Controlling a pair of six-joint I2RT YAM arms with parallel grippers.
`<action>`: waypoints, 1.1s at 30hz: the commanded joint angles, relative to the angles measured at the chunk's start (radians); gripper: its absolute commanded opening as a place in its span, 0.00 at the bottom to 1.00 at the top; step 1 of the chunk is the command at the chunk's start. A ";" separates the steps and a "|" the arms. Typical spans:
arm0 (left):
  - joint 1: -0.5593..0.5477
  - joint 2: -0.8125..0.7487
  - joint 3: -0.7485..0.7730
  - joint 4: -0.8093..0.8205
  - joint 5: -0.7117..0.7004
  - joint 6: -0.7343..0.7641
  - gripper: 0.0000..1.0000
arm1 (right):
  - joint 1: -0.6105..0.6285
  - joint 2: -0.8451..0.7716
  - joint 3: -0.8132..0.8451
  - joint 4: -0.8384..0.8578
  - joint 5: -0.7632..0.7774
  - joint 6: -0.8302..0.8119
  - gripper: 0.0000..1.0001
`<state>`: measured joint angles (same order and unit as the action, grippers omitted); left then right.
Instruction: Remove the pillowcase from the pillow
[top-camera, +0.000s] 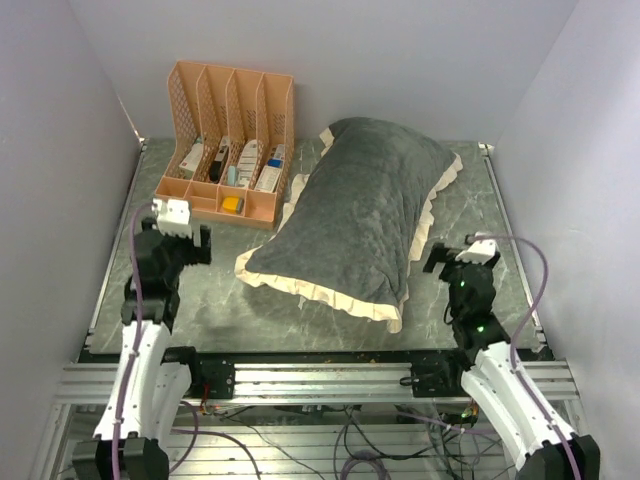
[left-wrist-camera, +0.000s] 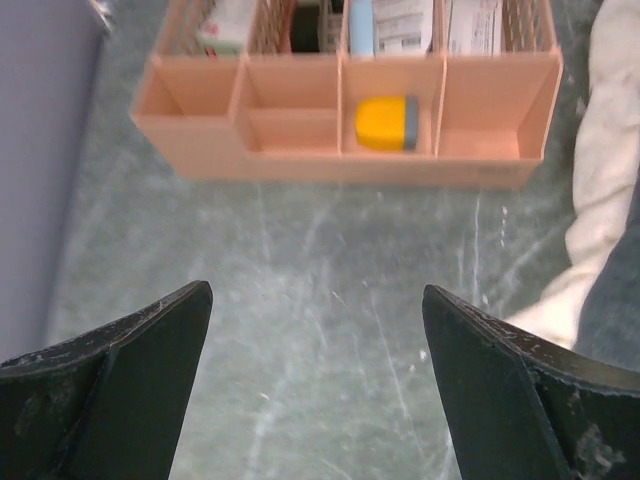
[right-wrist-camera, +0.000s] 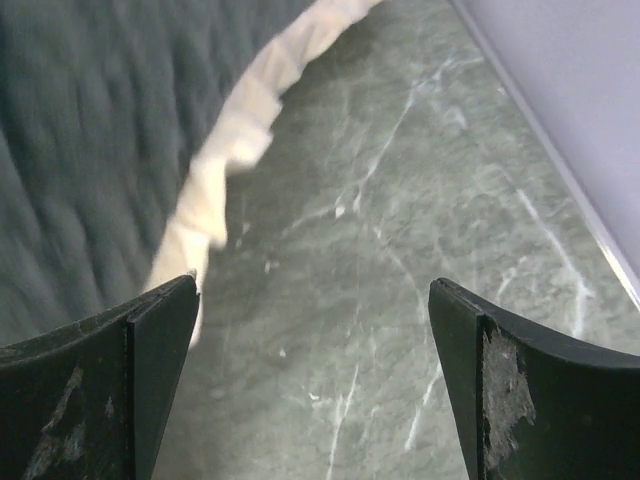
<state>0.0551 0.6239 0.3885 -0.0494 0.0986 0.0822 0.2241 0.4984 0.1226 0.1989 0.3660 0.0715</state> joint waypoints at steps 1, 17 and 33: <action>-0.005 0.127 0.357 -0.351 0.041 0.215 0.98 | -0.003 0.067 0.275 -0.186 0.186 0.219 1.00; -0.006 0.285 0.678 -0.902 0.193 0.539 0.97 | -0.005 0.275 0.444 -0.382 -0.155 0.598 1.00; -0.009 0.387 0.629 -0.909 0.216 0.602 0.98 | 0.417 0.426 0.312 -0.385 -0.143 0.728 0.87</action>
<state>0.0547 1.0412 1.0142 -0.9241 0.2813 0.6403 0.5354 0.9119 0.4816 -0.1833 0.2428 0.7544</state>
